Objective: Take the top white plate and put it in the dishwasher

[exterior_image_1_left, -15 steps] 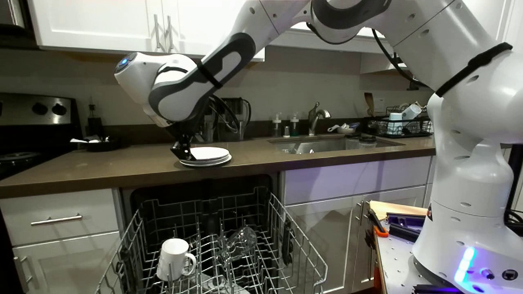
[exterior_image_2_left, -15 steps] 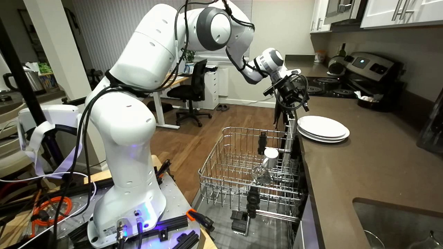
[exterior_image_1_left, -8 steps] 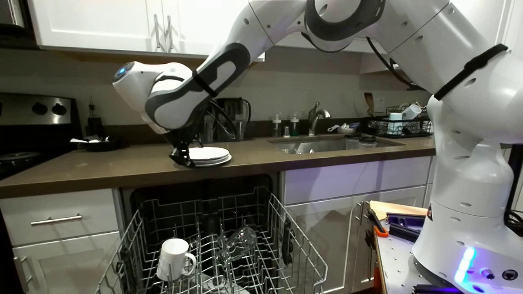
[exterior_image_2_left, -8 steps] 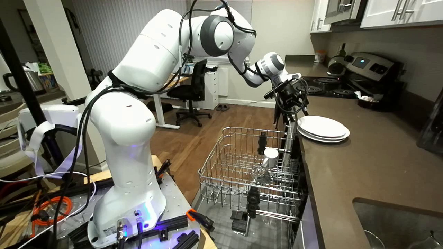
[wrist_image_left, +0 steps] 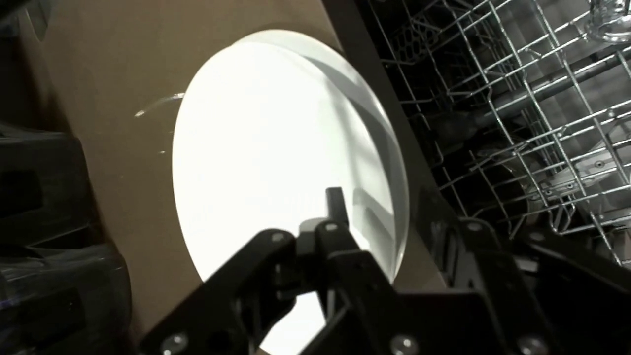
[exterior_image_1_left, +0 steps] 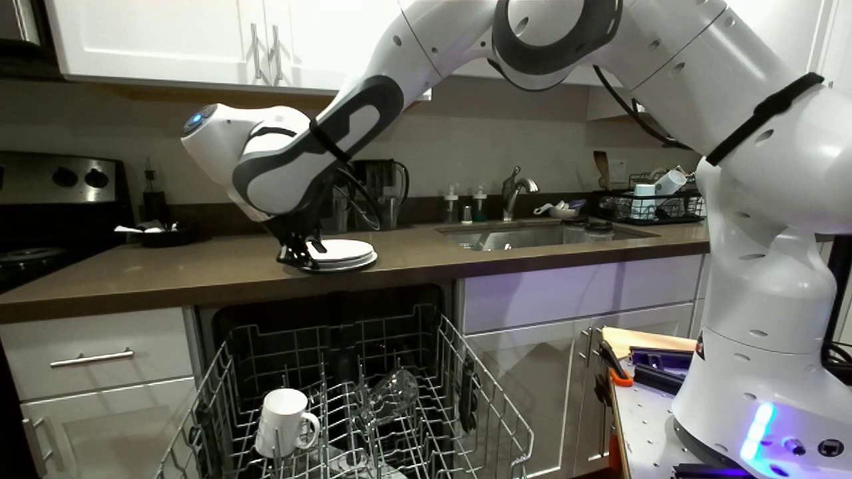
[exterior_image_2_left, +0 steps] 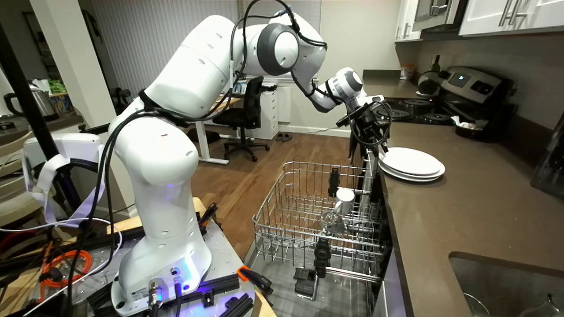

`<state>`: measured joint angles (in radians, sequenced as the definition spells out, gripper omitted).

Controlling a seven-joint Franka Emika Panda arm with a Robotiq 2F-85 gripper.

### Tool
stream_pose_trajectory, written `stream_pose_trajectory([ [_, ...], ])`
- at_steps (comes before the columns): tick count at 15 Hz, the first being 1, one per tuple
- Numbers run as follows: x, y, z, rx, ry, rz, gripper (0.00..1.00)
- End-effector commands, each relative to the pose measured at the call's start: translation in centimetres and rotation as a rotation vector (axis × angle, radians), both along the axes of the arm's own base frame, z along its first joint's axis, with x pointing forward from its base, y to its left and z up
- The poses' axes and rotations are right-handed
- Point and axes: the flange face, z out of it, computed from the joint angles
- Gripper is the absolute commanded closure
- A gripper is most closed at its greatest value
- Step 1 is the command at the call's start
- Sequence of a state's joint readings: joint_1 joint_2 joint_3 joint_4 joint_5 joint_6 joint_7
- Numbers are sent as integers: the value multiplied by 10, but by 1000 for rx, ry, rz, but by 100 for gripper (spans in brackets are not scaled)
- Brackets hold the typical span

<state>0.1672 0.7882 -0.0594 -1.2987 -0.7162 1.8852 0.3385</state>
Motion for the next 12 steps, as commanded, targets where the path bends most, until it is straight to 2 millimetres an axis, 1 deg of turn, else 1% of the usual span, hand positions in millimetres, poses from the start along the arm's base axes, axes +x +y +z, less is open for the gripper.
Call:
stream_pose_trajectory([
  [1,0,1,0,0,1,-1,52],
  [2,2,3,1,16,-16,-9,20],
  [5,9,11,4,33,-98,14,3],
  [8,18,17,5,45,-195,44,0],
  [10,22,15,3,15,-243,54,0],
  [12,23,8,-1,-40,-256,44,0],
])
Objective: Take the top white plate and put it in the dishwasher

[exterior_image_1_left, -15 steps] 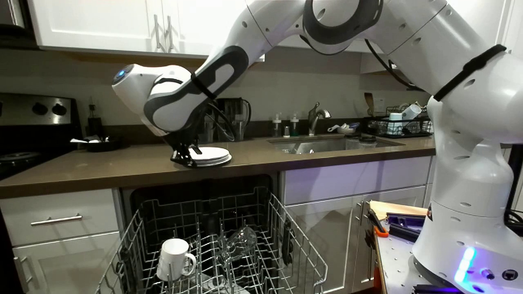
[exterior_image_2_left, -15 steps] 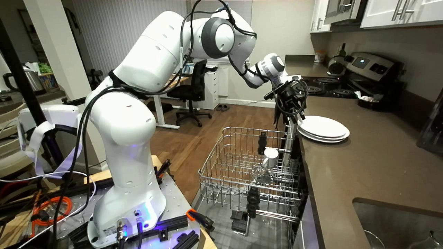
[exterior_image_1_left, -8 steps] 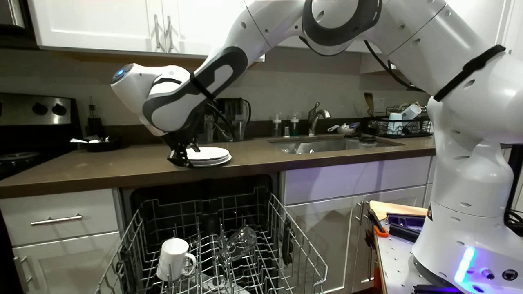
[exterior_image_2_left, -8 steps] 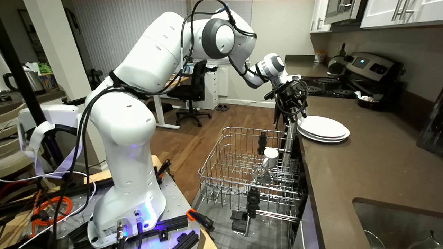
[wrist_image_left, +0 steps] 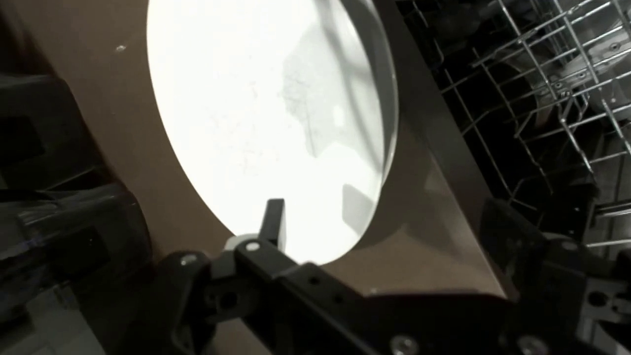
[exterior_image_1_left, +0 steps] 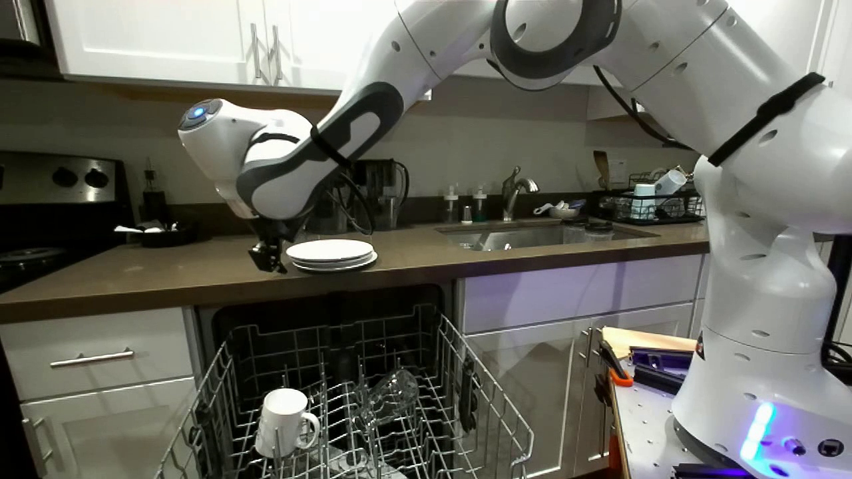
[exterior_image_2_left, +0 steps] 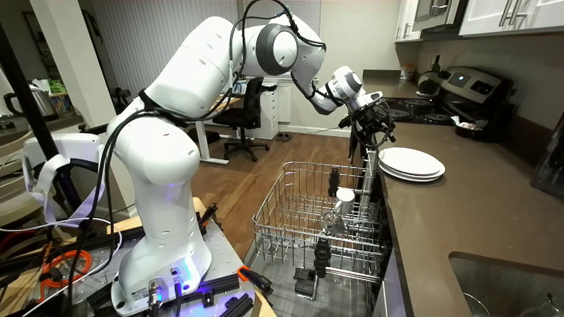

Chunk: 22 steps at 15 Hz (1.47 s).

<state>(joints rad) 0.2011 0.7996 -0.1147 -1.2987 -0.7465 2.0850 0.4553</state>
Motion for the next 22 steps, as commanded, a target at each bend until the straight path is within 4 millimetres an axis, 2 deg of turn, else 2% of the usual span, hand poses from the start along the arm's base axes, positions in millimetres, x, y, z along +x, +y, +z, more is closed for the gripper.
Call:
stream_pose_trajectory([
  [1,5,-7,-8,-95,-56,-18,0],
  [5,2,-14,-16,-146,-46,-59,0],
  [6,2,-15,-17,-149,-44,-66,3],
  [7,1,-16,-17,-150,-39,-74,21],
  [8,0,-16,-17,-152,-31,-80,21],
  [9,0,-15,-15,-153,-22,-90,32],
  [11,-1,-15,-12,-162,-8,-101,42],
  [12,-2,-13,-11,-160,-1,-102,51],
  [14,-2,-12,-6,-164,11,-112,55],
  [17,-2,-10,-7,-157,30,-115,75],
  [18,-2,-10,-8,-156,35,-117,77],
  [19,-2,-10,-10,-152,41,-116,89],
  [20,-3,-10,-12,-152,44,-118,96],
  [21,-3,-10,-13,-151,48,-118,96],
  [22,-3,-10,-14,-152,50,-119,87],
])
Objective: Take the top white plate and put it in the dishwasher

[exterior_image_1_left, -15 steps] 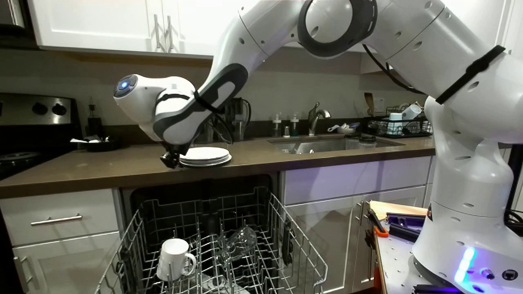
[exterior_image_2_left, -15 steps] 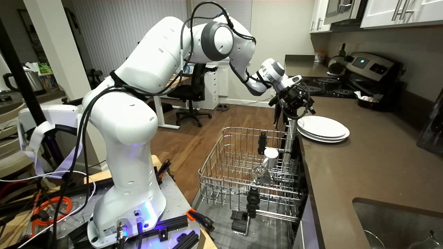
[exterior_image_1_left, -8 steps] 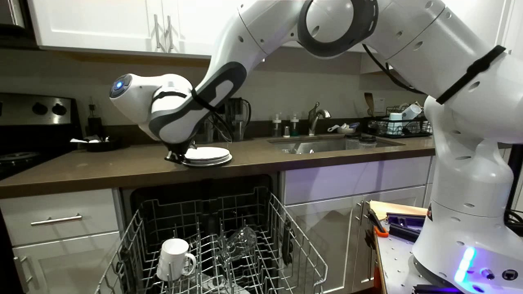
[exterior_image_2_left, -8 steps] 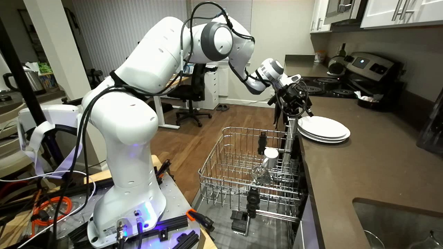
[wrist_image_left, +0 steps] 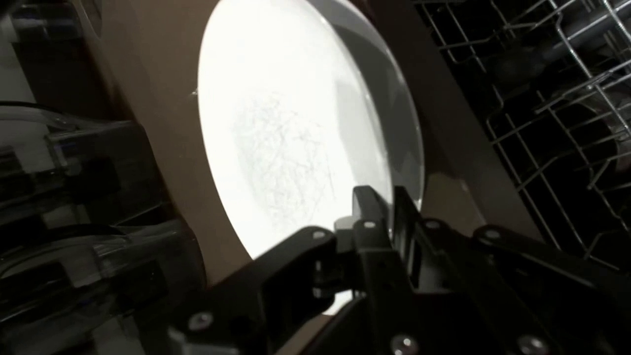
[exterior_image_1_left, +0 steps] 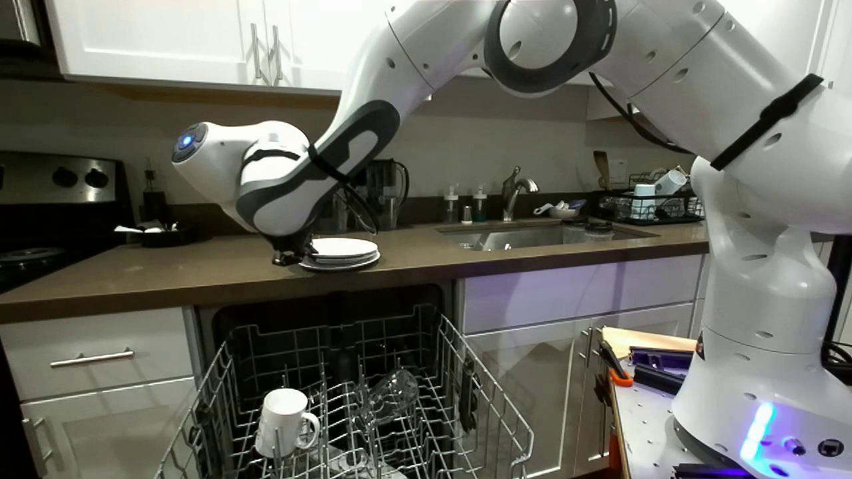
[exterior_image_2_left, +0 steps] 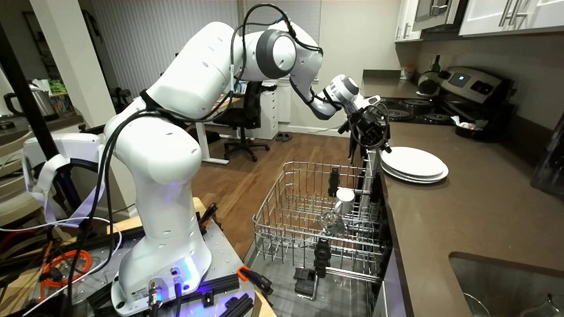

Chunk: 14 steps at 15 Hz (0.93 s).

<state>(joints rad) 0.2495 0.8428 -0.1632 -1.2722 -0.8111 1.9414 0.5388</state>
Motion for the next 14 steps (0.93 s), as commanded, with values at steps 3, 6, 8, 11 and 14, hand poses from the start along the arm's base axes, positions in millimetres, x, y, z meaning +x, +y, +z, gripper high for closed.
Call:
stream_pose_trajectory([
  [3,4,-4,2,0,27,-21,68],
  [6,3,-4,2,1,29,-21,89],
  [8,2,0,5,5,25,-13,98],
  [11,2,6,8,4,21,0,98],
  [14,2,12,11,4,14,8,98],
])
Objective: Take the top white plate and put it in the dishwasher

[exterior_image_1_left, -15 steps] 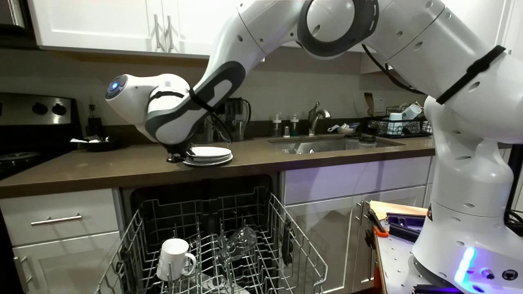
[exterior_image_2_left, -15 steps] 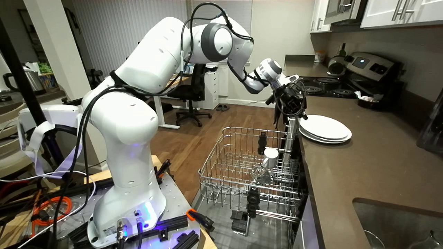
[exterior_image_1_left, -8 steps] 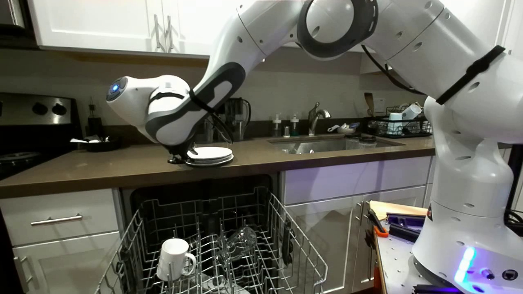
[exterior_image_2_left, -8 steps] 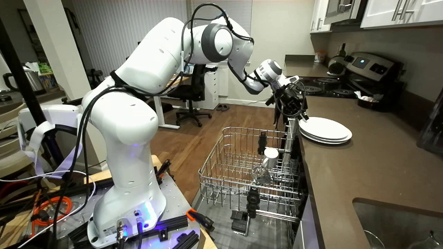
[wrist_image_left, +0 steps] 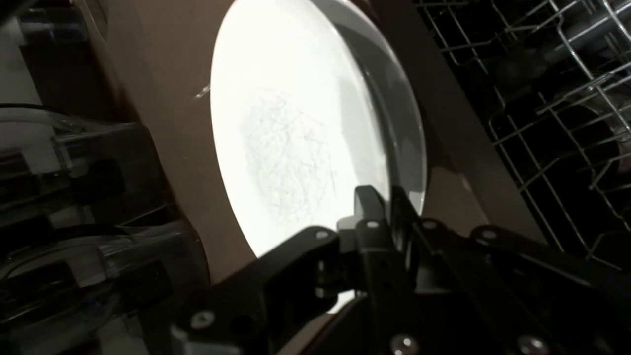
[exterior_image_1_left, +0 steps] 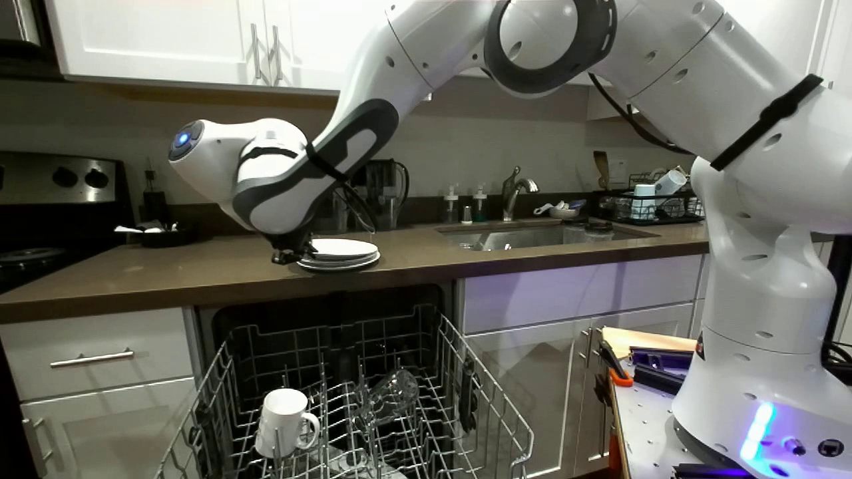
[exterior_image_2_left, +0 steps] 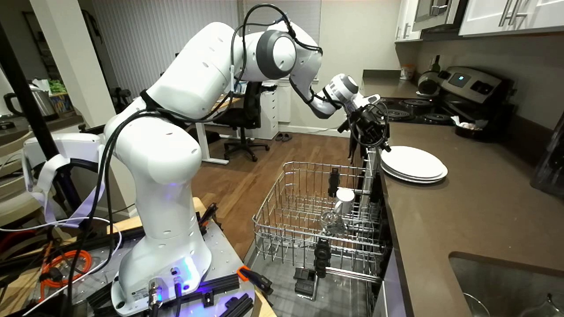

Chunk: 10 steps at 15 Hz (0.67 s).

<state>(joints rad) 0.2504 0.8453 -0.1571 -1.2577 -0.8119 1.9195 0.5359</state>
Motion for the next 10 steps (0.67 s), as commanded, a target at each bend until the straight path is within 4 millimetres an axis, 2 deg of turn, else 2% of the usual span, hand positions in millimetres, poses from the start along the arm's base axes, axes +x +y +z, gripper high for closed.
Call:
stream_pose_trajectory([
  [1,1,13,8,11,11,18,98],
  [10,1,29,6,-57,-12,37,98],
])
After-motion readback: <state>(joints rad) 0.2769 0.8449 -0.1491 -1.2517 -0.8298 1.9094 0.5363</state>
